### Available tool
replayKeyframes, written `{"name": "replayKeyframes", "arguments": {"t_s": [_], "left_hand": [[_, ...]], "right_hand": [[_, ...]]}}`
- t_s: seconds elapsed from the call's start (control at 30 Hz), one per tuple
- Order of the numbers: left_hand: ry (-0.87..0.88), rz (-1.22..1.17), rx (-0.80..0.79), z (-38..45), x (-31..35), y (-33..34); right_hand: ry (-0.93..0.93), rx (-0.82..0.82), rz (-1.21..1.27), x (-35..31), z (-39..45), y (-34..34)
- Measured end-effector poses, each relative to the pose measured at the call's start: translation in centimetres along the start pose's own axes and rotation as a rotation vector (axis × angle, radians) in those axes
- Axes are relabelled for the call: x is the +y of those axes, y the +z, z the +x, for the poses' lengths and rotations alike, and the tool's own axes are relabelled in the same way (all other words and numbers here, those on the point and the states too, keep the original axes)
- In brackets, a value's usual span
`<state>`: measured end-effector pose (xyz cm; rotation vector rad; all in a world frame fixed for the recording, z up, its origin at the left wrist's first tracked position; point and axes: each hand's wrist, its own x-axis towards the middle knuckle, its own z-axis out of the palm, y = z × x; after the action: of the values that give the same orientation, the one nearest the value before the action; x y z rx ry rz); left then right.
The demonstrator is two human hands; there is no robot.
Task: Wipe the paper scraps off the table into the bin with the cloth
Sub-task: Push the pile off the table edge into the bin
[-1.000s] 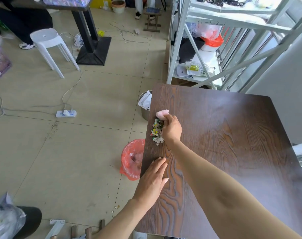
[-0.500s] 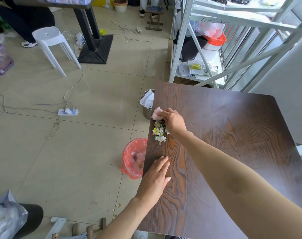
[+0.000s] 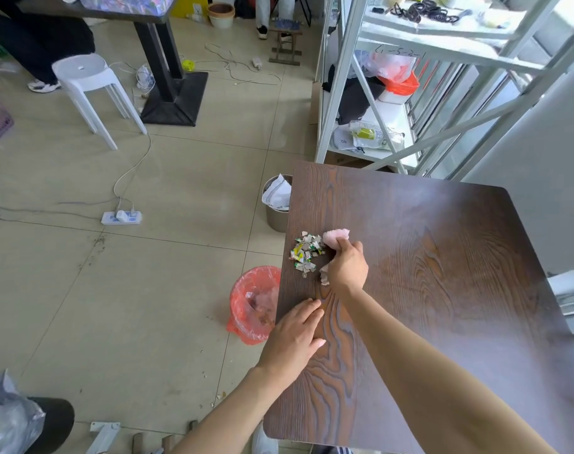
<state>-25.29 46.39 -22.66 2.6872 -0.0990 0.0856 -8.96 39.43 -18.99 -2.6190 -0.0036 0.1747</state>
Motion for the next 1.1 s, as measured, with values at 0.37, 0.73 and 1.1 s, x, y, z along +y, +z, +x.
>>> {"name": "replayKeyframes", "arguments": {"t_s": [0.37, 0.73, 1.1], "left_hand": [[-0.049, -0.096, -0.006, 0.2, 0.1, 0.4], [-0.050, -0.201, 0.009, 0.2, 0.4, -1.1], [-0.035, -0.242, -0.071, 0.2, -0.3, -1.4]], "right_hand": [[-0.122, -0.022, 0.098, -2.9, 0.0, 2.4], [-0.175, -0.070, 0.131, -6.1, -0.5, 4.1], [-0.299, -0.163, 0.069, -8.2, -0.5, 5.3]]}}
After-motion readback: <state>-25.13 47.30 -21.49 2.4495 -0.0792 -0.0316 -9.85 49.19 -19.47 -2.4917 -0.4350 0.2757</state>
